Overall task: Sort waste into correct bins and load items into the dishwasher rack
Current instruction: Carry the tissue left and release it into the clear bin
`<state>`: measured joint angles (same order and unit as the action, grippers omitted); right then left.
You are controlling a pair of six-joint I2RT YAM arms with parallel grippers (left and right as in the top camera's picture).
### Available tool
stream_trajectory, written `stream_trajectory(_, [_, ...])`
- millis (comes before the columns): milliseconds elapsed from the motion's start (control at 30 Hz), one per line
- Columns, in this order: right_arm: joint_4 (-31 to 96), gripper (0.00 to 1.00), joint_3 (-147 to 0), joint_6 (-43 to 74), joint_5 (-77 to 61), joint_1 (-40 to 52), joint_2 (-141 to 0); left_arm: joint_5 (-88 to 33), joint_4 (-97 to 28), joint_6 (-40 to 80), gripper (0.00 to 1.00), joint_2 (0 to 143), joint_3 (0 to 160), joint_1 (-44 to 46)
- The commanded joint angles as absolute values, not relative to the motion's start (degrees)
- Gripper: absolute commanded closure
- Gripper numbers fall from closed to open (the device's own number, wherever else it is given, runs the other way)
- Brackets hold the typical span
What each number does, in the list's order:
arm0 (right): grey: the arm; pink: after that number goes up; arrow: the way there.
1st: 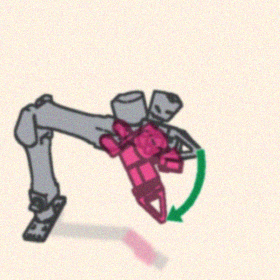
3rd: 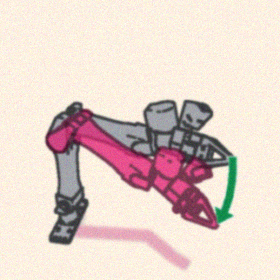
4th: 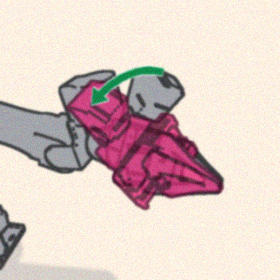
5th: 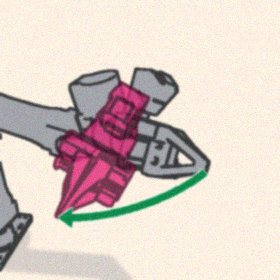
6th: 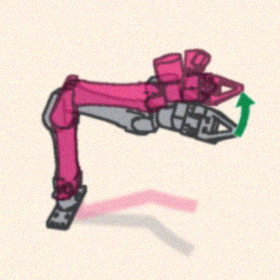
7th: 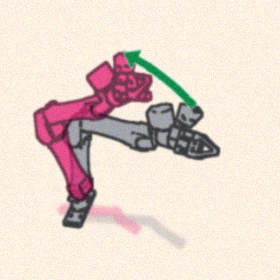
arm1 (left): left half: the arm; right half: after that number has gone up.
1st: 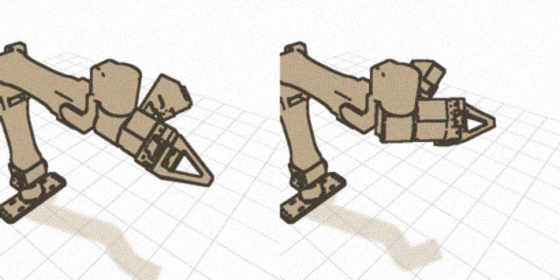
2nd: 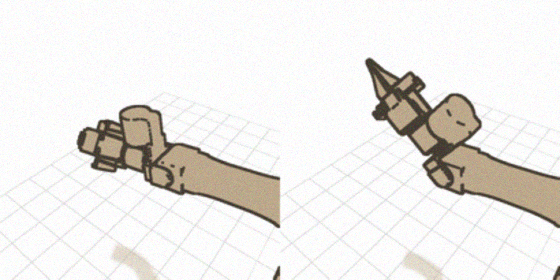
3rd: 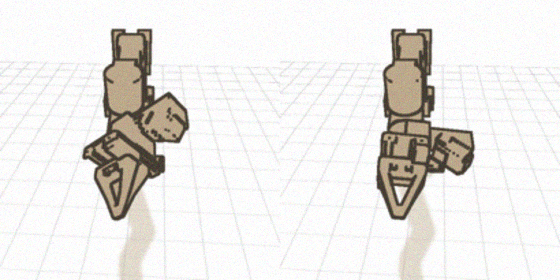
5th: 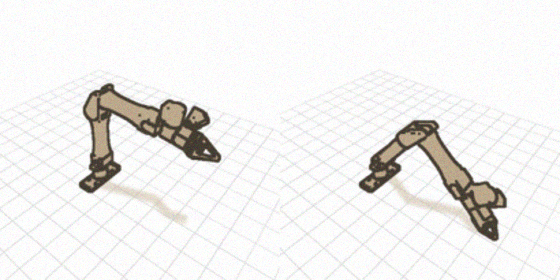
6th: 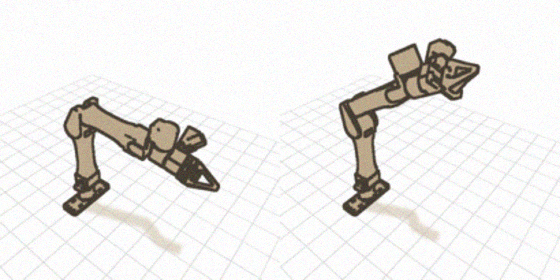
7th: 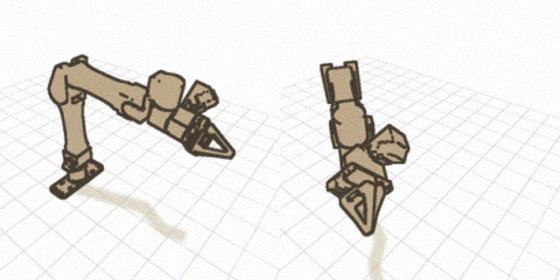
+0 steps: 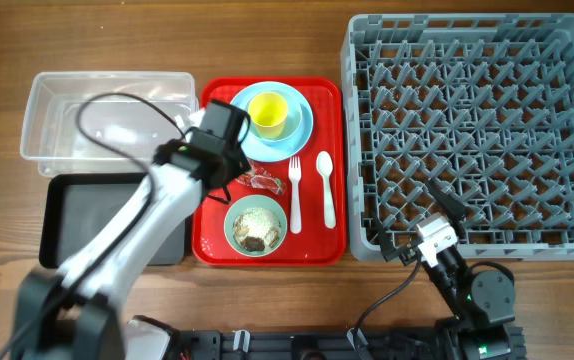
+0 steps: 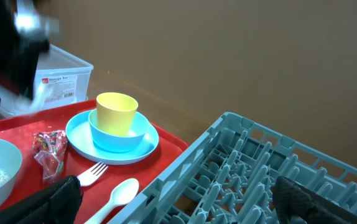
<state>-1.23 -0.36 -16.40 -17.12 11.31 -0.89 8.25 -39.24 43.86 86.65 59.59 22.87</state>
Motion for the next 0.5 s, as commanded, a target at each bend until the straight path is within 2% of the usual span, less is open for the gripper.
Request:
stream_trajectory(0, [-1.4,0.00,-0.3,-16.5,-17.5,11.3,-0.4,15.5,-37.6,43.7,0.96,76.3,62.2,21.7])
stream_trajectory(233, [-1.4,0.00,-0.3,-16.5,-17.5,11.3,-0.4,31.5,-36.4,43.8,0.96,73.9,62.0,18.2])
stream_trajectory(467, [-1.4,0.00,-0.3,-16.5,-17.5,11.3,-0.4,31.6,-35.0,43.8,0.94,83.2,61.8,12.5])
